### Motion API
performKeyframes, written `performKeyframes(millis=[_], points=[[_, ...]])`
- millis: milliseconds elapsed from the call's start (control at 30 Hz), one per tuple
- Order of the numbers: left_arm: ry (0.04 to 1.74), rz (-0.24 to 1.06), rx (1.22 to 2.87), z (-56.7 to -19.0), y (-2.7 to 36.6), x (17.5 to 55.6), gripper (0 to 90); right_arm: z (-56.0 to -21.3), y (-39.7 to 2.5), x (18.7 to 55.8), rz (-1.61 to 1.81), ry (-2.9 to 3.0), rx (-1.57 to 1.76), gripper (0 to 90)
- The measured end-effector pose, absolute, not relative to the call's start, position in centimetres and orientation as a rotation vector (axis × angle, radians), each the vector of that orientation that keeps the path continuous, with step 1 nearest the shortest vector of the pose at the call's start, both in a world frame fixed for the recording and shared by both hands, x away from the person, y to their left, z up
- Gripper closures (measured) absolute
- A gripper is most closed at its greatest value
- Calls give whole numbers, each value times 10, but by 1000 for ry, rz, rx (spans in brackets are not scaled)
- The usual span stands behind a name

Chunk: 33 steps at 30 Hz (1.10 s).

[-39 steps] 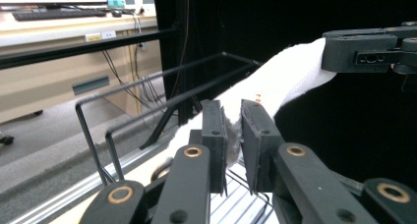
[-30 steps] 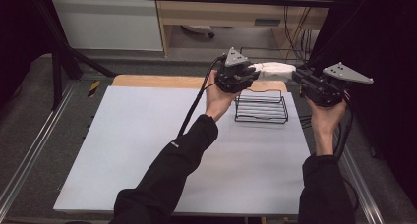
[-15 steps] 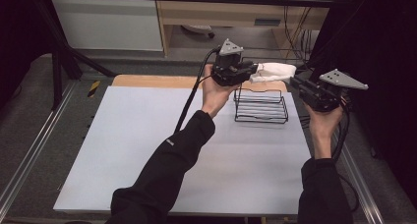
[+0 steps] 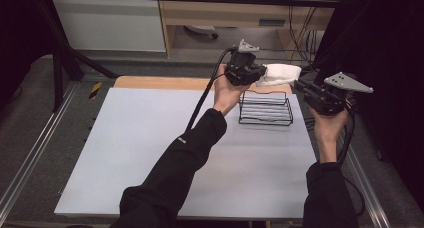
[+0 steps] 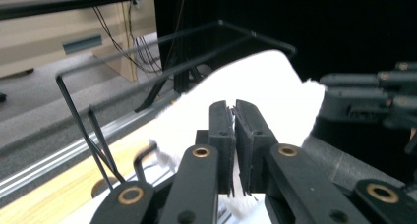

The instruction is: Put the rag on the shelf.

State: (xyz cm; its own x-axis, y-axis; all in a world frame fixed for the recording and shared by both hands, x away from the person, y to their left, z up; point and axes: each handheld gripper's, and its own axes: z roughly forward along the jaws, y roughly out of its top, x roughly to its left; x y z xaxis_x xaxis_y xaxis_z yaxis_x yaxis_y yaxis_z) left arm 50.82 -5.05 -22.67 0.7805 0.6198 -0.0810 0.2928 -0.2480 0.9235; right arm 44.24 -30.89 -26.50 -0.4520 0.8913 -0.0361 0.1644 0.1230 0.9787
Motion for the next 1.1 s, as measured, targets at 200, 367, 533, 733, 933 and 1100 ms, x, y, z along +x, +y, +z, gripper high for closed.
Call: performKeyframes(millis=[200,367,533,733,933,1100], points=[[716,352,1868,-243,-48,511,878,-265,-306,442,1381,1738,1022,725],[722,357,1869,-249,-49,514,883,-260,-305,441,1413,1720,1008,640],[723,371,1873,-253,-51,514,888,-254,-297,444,1427,1760,1006,762],[726,379,1893,-258,-52,517,890,-267,-295,459,1376,1803,1133,877],[727,385,1886,-261,-53,519,889,-276,-295,469,1346,1797,1149,875],[710,386,1886,-260,-49,517,874,-275,-295,467,1360,1794,1125,833]])
